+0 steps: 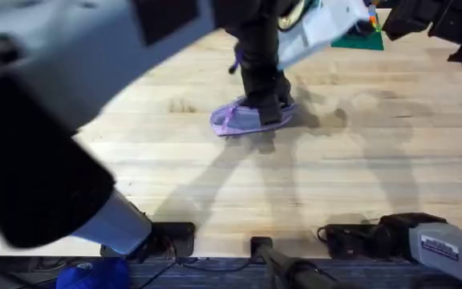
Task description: Unzip the bag, pick up the pens from the table one at a time and place them inside, then zip the bag closed.
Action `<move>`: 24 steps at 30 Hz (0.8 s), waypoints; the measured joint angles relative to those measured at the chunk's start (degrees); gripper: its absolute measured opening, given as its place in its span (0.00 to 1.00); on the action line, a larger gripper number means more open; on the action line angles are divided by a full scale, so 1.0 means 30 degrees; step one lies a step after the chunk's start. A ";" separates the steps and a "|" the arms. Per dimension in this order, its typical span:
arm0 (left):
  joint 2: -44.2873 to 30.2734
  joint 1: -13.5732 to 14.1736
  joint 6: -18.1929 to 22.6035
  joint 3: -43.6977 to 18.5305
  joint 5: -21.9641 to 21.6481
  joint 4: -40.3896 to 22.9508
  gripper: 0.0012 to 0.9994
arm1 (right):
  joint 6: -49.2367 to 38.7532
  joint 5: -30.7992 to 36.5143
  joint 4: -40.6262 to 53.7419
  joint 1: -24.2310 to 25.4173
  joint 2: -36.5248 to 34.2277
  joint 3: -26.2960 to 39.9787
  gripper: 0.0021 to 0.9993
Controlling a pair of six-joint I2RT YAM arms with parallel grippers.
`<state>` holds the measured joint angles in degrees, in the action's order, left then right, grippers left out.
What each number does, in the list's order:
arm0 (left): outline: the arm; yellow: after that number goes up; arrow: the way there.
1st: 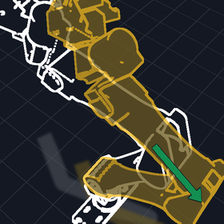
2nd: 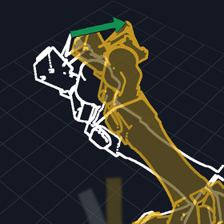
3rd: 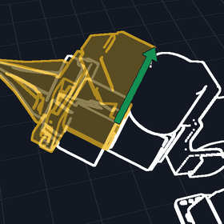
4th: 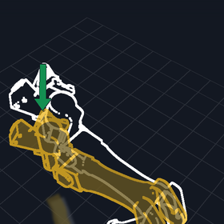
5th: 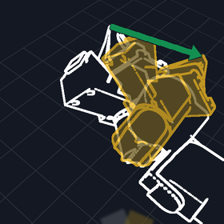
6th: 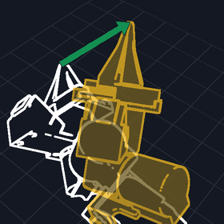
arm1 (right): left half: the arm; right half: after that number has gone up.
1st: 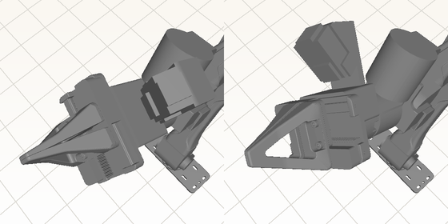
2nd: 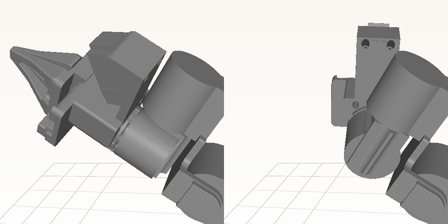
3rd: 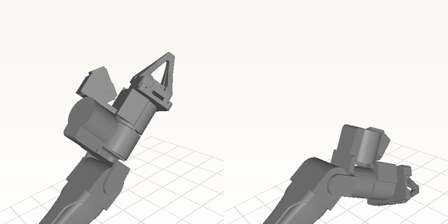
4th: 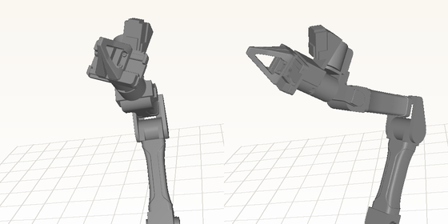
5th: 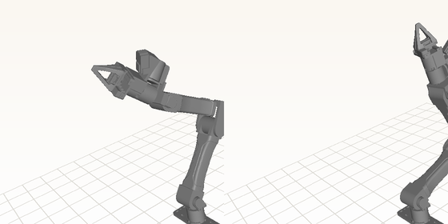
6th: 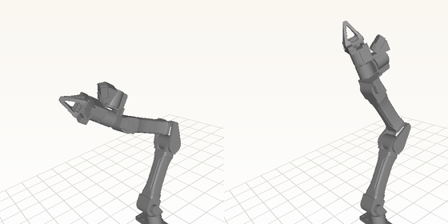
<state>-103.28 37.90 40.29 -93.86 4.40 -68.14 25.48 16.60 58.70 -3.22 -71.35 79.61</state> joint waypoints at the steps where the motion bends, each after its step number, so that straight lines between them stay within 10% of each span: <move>1: 0.0363 -0.0228 0.0132 0.0000 0.0124 -0.0080 0.99 | -0.0083 0.0007 -0.0002 0.0000 -0.0005 0.0000 1.00; 11: 0.2229 -0.3098 0.3079 0.0000 0.2521 -0.2674 1.00 | -0.0311 0.0009 0.0024 -0.0384 0.0000 0.0000 1.00; 24: 0.2200 -0.7256 0.6995 0.0000 0.5712 -0.4978 1.00 | -0.1426 -0.0051 0.0085 -0.4775 0.0000 0.0000 1.00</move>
<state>-96.68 16.13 61.27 -93.86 21.53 -83.07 21.20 16.45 58.95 -17.55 -71.35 79.61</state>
